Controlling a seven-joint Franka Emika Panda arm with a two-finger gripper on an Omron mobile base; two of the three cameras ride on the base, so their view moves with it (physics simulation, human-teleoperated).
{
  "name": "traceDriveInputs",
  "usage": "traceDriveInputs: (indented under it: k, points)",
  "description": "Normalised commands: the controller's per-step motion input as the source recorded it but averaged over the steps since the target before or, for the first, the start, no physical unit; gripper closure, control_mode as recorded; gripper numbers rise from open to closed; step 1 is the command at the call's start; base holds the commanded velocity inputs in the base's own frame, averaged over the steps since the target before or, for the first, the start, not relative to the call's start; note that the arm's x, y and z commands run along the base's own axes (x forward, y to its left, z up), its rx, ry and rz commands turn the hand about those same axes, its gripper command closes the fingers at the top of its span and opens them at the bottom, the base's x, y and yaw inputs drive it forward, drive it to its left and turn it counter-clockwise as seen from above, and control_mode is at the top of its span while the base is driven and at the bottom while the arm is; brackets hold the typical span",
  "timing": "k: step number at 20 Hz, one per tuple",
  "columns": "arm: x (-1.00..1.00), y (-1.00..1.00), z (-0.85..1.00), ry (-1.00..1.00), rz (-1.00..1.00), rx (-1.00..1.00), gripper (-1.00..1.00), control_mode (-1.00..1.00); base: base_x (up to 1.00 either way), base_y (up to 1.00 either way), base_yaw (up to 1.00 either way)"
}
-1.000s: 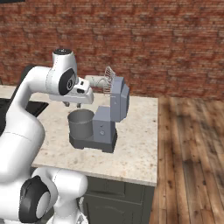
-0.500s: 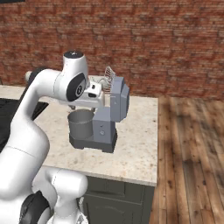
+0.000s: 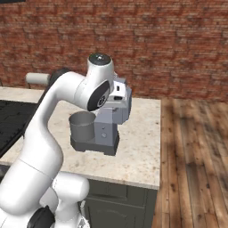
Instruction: Close the stand mixer head.
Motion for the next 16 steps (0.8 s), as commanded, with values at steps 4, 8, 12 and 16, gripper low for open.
traceDriveInputs:
  k: [4,8,12,16]
  points:
    - [0.17,-0.47,0.20,-0.11,0.18,0.03,-1.00,-1.00,0.00,0.00,0.00]
    - [0.42,-0.27,0.05,-0.13,0.28,0.04,-1.00,-1.00,0.00,0.00,0.00]
    - [0.70,-0.08,0.00,-0.15,0.35,0.06,-1.00,-1.00,0.00,0.00,0.00]
    - [0.75,0.00,0.00,-0.19,0.39,0.07,-1.00,-1.00,0.00,0.00,0.00]
